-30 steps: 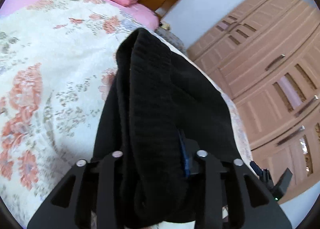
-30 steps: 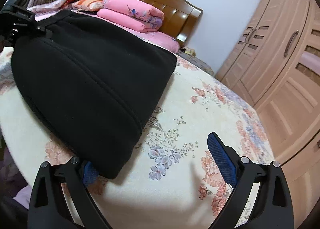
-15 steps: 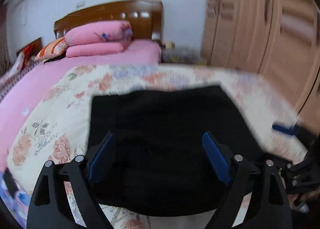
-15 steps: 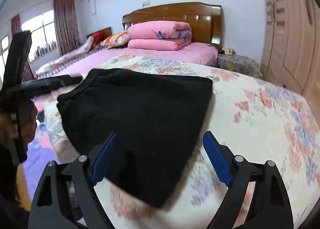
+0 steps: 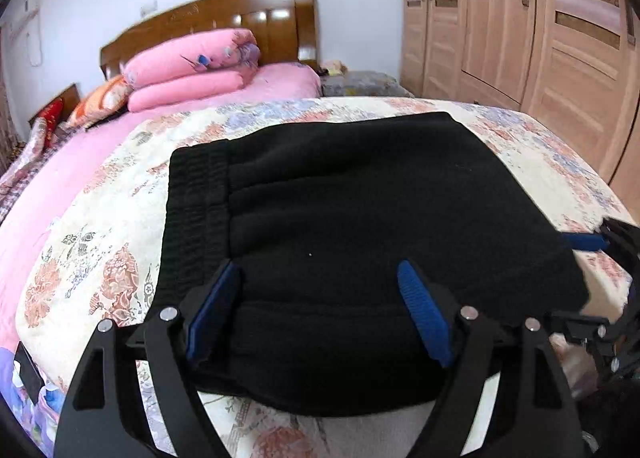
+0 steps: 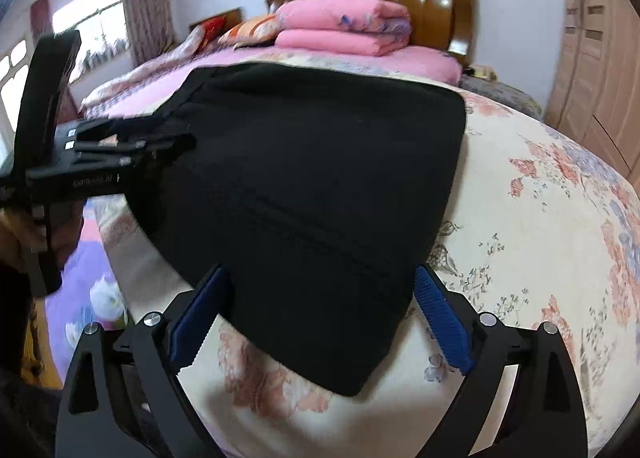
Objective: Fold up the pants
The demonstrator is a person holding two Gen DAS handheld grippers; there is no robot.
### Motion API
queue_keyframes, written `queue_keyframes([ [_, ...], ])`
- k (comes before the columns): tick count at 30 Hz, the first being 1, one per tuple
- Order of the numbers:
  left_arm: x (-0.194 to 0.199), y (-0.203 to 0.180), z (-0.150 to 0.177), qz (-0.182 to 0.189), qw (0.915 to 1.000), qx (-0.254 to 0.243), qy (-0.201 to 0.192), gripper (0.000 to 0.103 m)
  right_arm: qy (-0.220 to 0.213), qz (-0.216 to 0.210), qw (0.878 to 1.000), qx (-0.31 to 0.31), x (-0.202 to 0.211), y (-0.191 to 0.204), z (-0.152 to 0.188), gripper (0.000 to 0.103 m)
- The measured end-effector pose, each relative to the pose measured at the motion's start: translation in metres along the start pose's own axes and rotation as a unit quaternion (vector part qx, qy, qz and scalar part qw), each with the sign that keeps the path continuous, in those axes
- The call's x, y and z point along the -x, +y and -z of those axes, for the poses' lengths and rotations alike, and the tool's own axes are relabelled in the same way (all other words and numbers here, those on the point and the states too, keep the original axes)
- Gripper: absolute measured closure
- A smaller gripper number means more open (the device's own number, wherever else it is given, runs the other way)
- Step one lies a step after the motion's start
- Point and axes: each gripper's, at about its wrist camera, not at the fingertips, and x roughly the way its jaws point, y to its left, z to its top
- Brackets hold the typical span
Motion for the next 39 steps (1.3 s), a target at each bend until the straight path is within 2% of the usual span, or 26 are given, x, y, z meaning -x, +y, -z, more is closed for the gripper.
queue_keyframes([
  [2,0.014,0.005,-0.019,0.005,0.9999,0.010,0.000,0.022,-0.023,-0.042,0.999,-0.005,0.015,-0.013,-0.018,0.013],
  [4,0.022,0.008,-0.042,0.008,0.9996,0.013,-0.025,0.021,-0.039,-0.056,0.998,-0.012,0.019,-0.025,-0.041,0.013],
  [6,0.016,0.007,-0.068,0.013,0.9996,0.009,-0.025,0.021,-0.030,-0.069,0.997,-0.014,0.005,-0.036,-0.076,0.013],
  [8,-0.005,0.009,-0.080,0.022,0.9996,0.015,-0.001,0.021,-0.016,-0.081,0.996,-0.013,-0.015,-0.044,-0.102,0.013],
  [9,-0.026,0.012,-0.078,0.010,0.9991,0.018,0.036,0.021,0.000,-0.102,0.995,-0.023,-0.030,-0.049,-0.114,0.013],
  [11,-0.054,0.014,-0.062,-0.011,0.9963,0.014,0.084,0.022,0.044,-0.175,0.982,-0.049,-0.057,-0.055,-0.126,0.013],
  [12,-0.064,0.016,-0.046,-0.010,0.9967,0.006,0.080,0.021,0.055,-0.202,0.977,-0.050,-0.069,-0.053,-0.131,0.013],
  [14,-0.059,0.014,-0.031,-0.017,0.9991,-0.014,0.037,0.021,0.067,-0.230,0.970,-0.043,-0.086,-0.052,-0.139,0.012],
  [15,-0.058,0.015,-0.029,-0.016,0.9993,-0.009,0.033,0.021,0.083,-0.248,0.964,-0.043,-0.102,-0.053,-0.146,0.012],
  [16,-0.058,0.016,-0.029,-0.013,0.9993,-0.003,0.034,0.021,0.086,-0.234,0.968,-0.036,-0.111,-0.055,-0.154,0.014],
  [17,-0.058,0.017,-0.030,-0.012,0.9993,-0.003,0.036,0.021,0.085,-0.175,0.980,-0.030,-0.121,-0.063,-0.166,0.014],
  [18,-0.059,0.018,-0.031,-0.011,0.9992,-0.004,0.037,0.021,0.083,-0.142,0.985,-0.046,-0.124,-0.072,-0.176,0.015],
  [19,-0.060,0.017,-0.030,-0.011,0.9992,-0.004,0.038,0.021,0.079,-0.136,0.985,-0.075,-0.125,-0.082,-0.183,0.015],
  [21,-0.060,0.019,-0.030,-0.006,0.9990,-0.005,0.043,0.021,0.045,-0.219,0.967,-0.120,-0.111,-0.090,-0.194,0.015],
  [23,-0.058,0.019,-0.035,-0.002,0.9986,-0.002,0.052,0.021,0.037,-0.268,0.958,-0.091,-0.099,-0.072,-0.198,0.010],
  [24,-0.055,0.020,-0.038,0.003,0.9985,0.006,0.054,0.021,0.060,-0.308,0.947,-0.067,-0.100,-0.055,-0.195,0.010],
  [26,-0.051,0.025,-0.045,0.022,0.9978,0.033,0.053,0.019,0.105,-0.345,0.932,-0.037,-0.118,-0.035,-0.189,0.008],
  [28,-0.054,0.030,-0.048,0.035,0.9963,0.048,0.062,0.018,0.143,-0.316,0.938,-0.027,-0.145,-0.031,-0.185,0.008],
  [29,-0.054,0.029,-0.047,0.035,0.9964,0.043,0.064,0.018,0.155,-0.314,0.936,-0.042,-0.159,-0.037,-0.188,0.008],
  [31,-0.054,0.028,-0.046,0.034,0.9968,0.031,0.066,0.018,0.123,-0.319,0.935,-0.095,-0.163,-0.058,-0.204,0.010],
  [32,-0.052,0.027,-0.046,0.034,0.9967,0.029,0.067,0.018,0.107,-0.308,0.938,-0.116,-0.160,-0.068,-0.212,0.009],
  [33,-0.048,0.028,-0.048,0.035,0.9963,0.037,0.069,0.018,0.076,-0.276,0.949,-0.135,-0.149,-0.079,-0.219,0.007],
  [34,-0.042,0.030,-0.051,0.037,0.9959,0.048,0.067,0.018,0.058,-0.272,0.950,-0.142,-0.139,-0.085,-0.222,0.007],
  [36,-0.029,0.036,-0.064,0.061,0.9942,0.075,0.047,0.018,0.031,-0.306,0.940,-0.145,-0.115,-0.095,-0.222,0.007],
  [39,-0.030,0.040,-0.090,0.099,0.9904,0.089,0.038,0.015,-0.002,-0.281,0.950,-0.137,-0.080,-0.111,-0.210,0.007],
])
